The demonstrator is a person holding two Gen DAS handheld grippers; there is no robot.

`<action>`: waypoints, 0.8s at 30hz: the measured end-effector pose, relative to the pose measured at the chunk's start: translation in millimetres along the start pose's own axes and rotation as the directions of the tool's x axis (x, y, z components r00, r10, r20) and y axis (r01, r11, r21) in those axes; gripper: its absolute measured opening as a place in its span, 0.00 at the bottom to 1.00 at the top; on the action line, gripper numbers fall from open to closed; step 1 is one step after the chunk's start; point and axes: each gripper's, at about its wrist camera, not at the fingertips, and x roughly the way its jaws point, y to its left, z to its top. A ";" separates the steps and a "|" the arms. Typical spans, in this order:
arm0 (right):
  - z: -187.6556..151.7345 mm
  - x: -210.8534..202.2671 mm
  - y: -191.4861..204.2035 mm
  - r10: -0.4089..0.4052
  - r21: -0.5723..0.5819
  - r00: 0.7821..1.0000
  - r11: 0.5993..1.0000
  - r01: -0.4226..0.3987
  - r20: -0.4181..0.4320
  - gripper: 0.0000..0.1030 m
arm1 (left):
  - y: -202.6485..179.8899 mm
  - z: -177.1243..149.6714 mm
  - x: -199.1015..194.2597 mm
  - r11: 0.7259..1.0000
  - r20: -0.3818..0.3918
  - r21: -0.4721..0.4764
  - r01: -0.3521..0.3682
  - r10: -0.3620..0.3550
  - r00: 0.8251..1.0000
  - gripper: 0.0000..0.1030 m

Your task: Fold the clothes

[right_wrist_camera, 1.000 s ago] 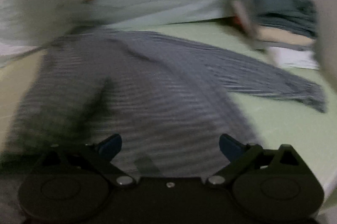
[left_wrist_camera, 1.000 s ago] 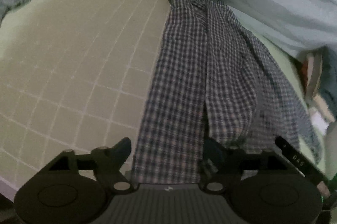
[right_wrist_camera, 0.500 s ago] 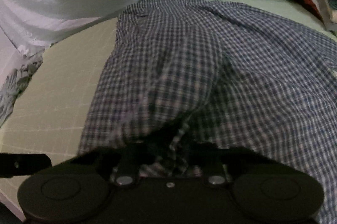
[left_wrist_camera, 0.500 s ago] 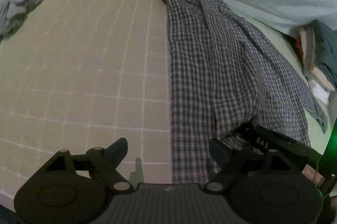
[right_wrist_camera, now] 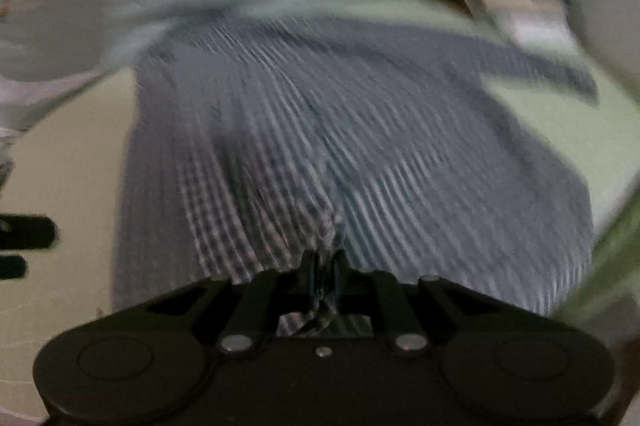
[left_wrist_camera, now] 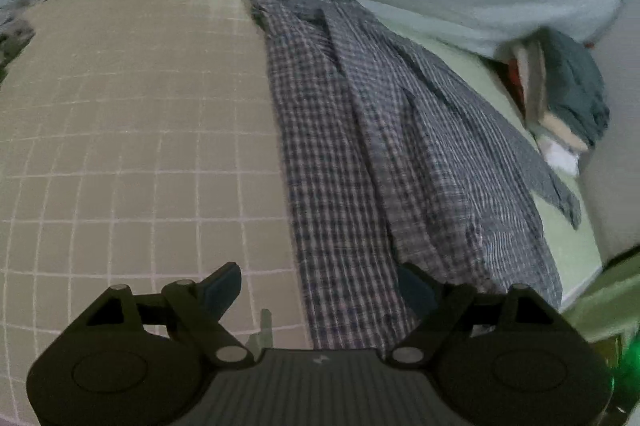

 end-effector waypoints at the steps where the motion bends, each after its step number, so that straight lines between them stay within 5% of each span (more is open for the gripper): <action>1: -5.9 4.2 -4.2 -0.004 0.033 1.000 0.999 0.005 -0.031 0.10 | -0.5 -1.1 -0.4 1.000 -0.001 0.008 0.001 -0.001 1.000 0.84; 4: -15.8 7.0 -4.5 -0.019 0.046 0.998 0.999 0.022 -0.055 0.20 | -2.0 -4.6 -1.7 1.000 -0.002 0.030 0.003 -0.003 1.000 0.84; 11: 6.3 -6.6 -2.1 -0.076 0.036 0.996 0.997 0.075 0.044 0.82 | -8.8 -7.3 -2.0 0.998 0.017 0.057 0.002 -0.003 1.000 0.85; 15: -1.9 -11.4 -4.7 -0.043 -0.038 0.993 0.998 0.048 0.108 0.97 | -17.2 -4.9 1.1 0.999 0.041 0.052 -0.006 0.004 0.999 0.87; 24: 44.6 13.8 -41.6 0.067 -0.155 0.985 0.987 -0.043 0.156 1.00 | -62.3 6.0 14.7 0.994 0.146 -0.041 -0.099 0.104 0.984 0.88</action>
